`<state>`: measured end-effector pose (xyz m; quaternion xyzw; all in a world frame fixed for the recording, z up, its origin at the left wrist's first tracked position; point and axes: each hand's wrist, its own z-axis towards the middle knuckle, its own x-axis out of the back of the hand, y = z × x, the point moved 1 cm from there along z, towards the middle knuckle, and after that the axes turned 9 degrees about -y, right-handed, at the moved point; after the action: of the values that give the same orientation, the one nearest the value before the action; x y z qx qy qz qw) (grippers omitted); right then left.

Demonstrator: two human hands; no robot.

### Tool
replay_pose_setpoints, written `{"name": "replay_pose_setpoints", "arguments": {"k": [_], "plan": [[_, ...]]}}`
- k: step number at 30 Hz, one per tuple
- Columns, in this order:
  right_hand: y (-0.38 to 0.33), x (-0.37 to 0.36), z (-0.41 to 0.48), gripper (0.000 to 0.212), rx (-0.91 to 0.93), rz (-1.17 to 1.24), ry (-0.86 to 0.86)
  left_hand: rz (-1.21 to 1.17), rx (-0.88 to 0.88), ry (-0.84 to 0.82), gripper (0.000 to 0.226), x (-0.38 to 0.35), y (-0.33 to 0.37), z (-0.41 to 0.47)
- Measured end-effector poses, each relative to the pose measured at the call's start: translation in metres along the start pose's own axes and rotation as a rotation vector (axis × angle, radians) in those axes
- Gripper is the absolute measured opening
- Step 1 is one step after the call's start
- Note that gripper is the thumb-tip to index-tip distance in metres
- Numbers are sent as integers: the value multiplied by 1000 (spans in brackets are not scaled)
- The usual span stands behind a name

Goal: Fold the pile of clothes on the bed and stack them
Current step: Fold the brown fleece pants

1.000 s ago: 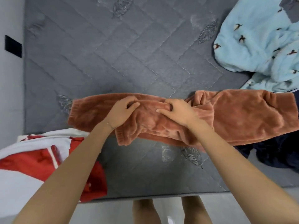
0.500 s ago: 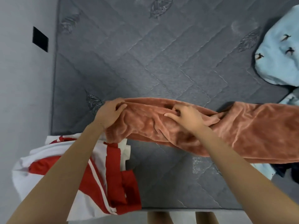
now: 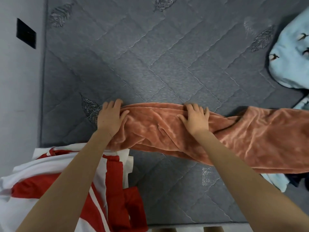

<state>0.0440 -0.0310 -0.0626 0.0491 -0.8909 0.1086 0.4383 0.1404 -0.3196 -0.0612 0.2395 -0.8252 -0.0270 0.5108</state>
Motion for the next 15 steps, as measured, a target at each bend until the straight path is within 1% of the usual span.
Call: {"name": "replay_pose_setpoints", "arguments": {"k": [2, 4, 6, 9, 11, 13, 15], "plan": [[3, 1, 2, 48, -2, 1, 9, 25, -16, 13, 32, -1, 0, 2], [2, 6, 3, 40, 31, 44, 55, 41, -48, 57, 26, 0, 0, 3], [0, 14, 6, 36, 61, 93, 155, 30, -47, 119, 25, 5, -1, 6], [-5, 28, 16, 36, 110, 129, 315, 39, -33, 235, 35, 17, -3, 14], [-11, 36, 24, 37, 123, 141, 383, 24, -12, 291, 28, 26, -5, 22], [-17, 40, 33, 38, 114, 152, 399, 8, -7, 329, 24, 30, -8, 30], [-19, 37, 39, 39, 81, 137, 350, 9, -26, 330, 33, 29, -10, 35]]}}
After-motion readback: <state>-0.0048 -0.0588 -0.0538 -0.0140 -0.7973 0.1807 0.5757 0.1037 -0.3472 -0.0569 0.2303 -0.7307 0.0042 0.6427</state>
